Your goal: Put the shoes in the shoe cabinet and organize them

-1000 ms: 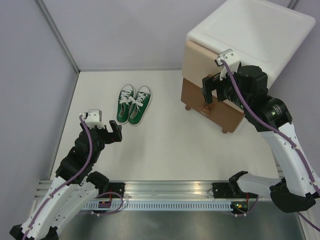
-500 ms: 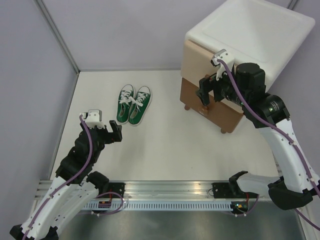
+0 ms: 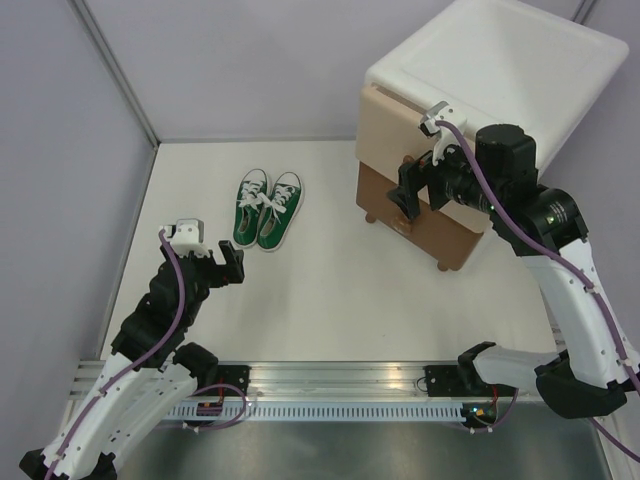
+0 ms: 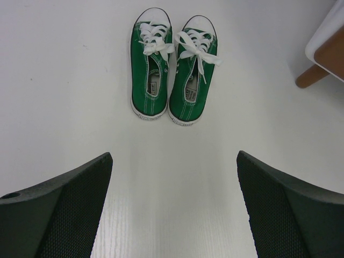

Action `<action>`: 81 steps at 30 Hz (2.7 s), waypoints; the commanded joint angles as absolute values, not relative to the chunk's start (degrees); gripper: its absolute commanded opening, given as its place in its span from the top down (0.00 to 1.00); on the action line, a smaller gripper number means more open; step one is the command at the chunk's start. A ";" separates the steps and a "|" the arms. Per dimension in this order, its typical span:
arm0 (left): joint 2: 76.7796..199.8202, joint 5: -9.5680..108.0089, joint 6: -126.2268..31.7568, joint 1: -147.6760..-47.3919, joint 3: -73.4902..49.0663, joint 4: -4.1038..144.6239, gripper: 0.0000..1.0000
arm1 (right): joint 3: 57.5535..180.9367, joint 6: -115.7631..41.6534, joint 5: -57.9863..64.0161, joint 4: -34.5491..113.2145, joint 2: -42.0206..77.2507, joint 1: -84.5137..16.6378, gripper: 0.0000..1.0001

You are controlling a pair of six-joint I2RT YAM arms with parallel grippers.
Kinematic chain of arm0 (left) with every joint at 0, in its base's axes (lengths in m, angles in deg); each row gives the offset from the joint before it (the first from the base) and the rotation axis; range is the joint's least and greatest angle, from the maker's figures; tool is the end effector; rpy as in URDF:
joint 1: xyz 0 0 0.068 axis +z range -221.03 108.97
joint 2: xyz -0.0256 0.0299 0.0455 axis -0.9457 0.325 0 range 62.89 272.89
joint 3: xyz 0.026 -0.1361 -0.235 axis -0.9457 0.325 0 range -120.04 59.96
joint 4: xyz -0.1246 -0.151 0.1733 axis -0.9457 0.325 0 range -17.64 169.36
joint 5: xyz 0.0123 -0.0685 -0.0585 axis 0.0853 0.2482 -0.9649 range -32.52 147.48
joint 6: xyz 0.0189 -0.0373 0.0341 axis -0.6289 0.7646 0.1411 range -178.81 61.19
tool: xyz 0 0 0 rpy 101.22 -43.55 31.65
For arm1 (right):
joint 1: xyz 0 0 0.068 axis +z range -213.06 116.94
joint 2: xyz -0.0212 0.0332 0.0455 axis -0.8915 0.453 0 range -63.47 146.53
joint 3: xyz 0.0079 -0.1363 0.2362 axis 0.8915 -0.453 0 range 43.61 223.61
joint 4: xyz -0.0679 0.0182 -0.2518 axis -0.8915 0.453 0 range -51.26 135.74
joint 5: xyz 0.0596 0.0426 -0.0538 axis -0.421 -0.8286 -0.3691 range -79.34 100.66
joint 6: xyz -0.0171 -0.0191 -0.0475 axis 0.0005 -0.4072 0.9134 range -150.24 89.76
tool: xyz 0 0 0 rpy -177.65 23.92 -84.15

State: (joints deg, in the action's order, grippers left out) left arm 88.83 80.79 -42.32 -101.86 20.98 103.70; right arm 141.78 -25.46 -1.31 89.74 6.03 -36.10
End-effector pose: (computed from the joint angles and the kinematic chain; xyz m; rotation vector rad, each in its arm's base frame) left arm 0.1008 -0.0438 0.3091 -0.0428 1.8669 -0.1866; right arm 0.1876 0.1038 0.4896 -0.6736 1.8616 0.4577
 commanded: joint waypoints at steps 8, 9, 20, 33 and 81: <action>93.91 71.91 -40.02 -101.71 18.05 101.02 0.01 | 147.94 -27.86 -4.46 92.35 5.00 -35.11 0.04; 96.09 71.11 -39.40 -101.80 17.25 101.10 0.01 | 148.02 -28.30 -4.64 92.18 5.00 -35.03 0.04; 104.81 62.85 -31.40 -101.80 6.44 102.51 0.02 | 147.14 -29.89 -3.50 91.65 4.04 -35.12 0.04; 108.51 58.54 -28.58 -102.94 0.46 105.15 0.00 | 147.15 -32.00 0.36 89.55 1.93 -35.11 0.04; 164.05 80.60 -44.14 -135.19 -62.21 104.97 0.05 | 157.17 -33.76 40.72 93.49 11.77 -44.17 0.03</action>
